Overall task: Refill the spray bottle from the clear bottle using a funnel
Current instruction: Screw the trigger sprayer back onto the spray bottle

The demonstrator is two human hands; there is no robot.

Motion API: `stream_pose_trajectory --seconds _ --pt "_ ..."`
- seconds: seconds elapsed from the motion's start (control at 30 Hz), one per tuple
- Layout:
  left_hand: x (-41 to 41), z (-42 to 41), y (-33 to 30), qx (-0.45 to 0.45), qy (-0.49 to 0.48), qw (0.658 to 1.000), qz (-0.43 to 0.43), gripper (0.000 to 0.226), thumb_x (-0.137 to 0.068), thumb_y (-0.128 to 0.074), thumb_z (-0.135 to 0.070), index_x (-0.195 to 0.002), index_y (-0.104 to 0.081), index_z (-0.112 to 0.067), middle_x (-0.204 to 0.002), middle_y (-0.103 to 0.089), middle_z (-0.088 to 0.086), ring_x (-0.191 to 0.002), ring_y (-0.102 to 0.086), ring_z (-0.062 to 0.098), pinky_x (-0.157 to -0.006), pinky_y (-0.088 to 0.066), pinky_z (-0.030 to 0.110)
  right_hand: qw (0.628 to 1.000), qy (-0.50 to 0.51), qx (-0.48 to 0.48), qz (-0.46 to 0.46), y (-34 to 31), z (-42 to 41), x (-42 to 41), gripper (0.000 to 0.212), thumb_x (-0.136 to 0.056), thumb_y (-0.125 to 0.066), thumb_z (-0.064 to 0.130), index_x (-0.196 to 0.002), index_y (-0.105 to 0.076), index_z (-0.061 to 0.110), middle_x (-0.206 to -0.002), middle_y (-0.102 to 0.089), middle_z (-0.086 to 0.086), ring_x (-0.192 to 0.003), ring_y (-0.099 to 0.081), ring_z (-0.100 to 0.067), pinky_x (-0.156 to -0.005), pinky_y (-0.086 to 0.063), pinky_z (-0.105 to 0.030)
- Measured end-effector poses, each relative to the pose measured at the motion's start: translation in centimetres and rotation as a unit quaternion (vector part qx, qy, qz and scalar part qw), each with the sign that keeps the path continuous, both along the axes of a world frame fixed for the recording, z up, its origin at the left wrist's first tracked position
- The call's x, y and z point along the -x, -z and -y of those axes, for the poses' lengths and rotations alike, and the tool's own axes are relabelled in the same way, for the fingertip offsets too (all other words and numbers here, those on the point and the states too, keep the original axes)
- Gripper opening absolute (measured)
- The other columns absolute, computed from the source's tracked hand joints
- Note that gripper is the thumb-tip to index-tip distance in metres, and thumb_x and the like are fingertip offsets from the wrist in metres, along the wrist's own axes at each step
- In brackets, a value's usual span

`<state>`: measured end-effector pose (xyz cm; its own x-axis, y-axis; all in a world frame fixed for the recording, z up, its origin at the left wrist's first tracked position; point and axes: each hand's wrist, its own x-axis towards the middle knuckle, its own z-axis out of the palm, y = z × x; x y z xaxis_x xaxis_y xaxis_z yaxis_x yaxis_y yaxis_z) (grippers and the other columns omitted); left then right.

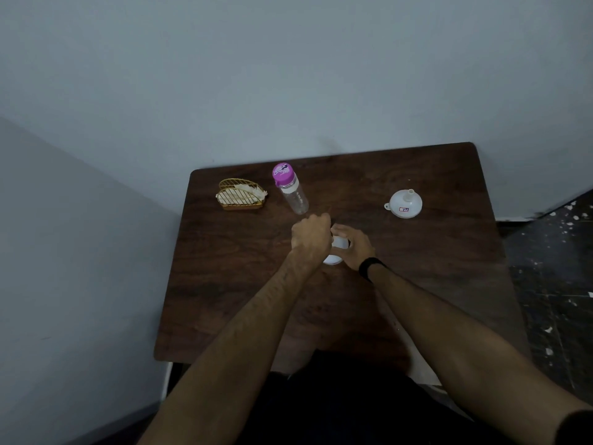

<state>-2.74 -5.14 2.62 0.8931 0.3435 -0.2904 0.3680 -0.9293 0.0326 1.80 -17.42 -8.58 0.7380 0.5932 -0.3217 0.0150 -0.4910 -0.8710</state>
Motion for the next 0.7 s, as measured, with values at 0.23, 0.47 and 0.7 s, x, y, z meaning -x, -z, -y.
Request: stream_pose_trajectory --seconds 0.23,0.47,0.7 --pt "0.7 0.0 0.1 0.008 0.05 0.998 0.039 0.028 -0.092 -0.058 -0.023 -0.117 -0.06 -0.012 -0.109 -0.065 0.013 -0.098 -0.063 0.033 -0.08 -0.052 0.044 1.0 0.014 0.012 -0.001 -1.1 -0.2 0.3 0.052 -0.075 -0.082 0.033 -0.122 -0.066 0.018 -0.137 -0.056 0.001 -0.127 -0.048 -0.017 -0.109 -0.036 -0.035" --pt "1.1 0.1 1.5 0.026 -0.064 0.996 0.053 0.045 -0.088 -0.062 -0.047 -0.114 -0.059 -0.01 -0.105 -0.064 0.016 -0.094 -0.063 0.036 -0.079 -0.052 0.046 1.0 0.011 0.019 -0.004 -1.7 -0.3 0.4 0.046 -0.08 -0.078 0.032 -0.123 -0.066 0.021 -0.139 -0.055 0.002 -0.13 -0.047 -0.018 -0.111 -0.036 -0.042" --pt "0.7 -0.9 0.8 -0.004 0.075 0.996 0.057 0.034 -0.088 -0.064 -0.039 -0.109 -0.064 -0.012 -0.09 -0.066 0.01 -0.086 -0.066 0.032 -0.073 -0.052 0.042 0.999 0.02 0.046 -0.006 -1.6 -0.3 0.9 0.056 -0.072 -0.074 0.052 -0.121 -0.064 0.026 -0.131 -0.06 0.004 -0.121 -0.053 -0.02 -0.102 -0.044 -0.045"
